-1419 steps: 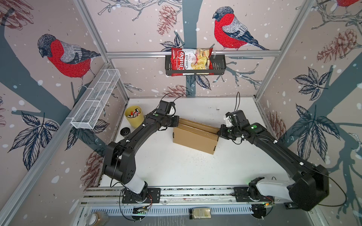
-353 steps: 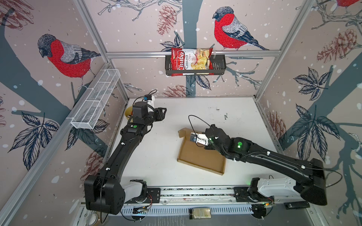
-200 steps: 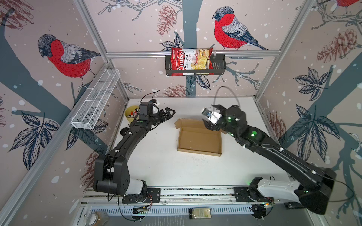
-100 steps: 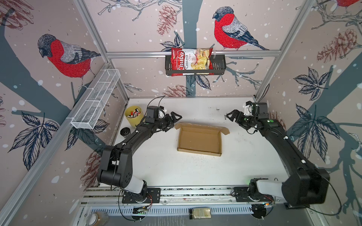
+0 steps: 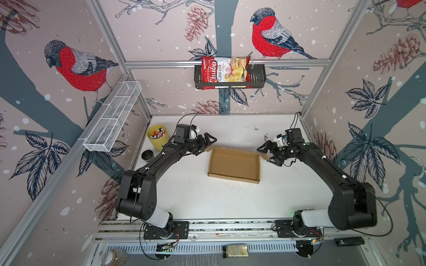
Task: Fold the paper box
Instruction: 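Grasp the box side walls with both grippers and lift them upright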
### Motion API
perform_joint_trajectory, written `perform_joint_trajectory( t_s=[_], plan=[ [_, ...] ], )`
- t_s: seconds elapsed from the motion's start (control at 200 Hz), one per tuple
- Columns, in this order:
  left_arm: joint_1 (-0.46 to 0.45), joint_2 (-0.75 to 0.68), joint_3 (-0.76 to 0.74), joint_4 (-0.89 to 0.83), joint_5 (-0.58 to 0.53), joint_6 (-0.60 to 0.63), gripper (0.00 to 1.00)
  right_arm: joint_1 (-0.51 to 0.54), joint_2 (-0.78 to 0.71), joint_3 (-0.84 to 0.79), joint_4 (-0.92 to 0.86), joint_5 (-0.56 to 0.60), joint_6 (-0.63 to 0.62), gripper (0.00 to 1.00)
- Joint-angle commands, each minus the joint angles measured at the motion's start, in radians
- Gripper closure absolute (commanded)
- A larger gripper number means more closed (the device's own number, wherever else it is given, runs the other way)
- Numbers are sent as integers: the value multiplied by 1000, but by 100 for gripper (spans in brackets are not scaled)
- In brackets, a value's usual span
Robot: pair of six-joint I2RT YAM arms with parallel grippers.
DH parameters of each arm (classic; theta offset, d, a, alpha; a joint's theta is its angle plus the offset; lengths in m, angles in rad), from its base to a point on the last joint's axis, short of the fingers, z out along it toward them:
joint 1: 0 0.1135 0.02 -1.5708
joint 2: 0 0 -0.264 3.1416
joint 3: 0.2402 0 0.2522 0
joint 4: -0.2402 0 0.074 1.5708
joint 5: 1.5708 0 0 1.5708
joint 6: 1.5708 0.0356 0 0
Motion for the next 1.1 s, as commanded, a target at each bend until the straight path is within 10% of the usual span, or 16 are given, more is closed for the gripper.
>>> perform_joint_trajectory(
  t_s=[0.0,1.096],
  plan=[
    [-17,0,9,-21,21,33,2,22,12,11,17,-59,17,11],
    [-26,-6,40,-17,96,-34,2,61,58,-10,291,-279,234,17]
  ],
)
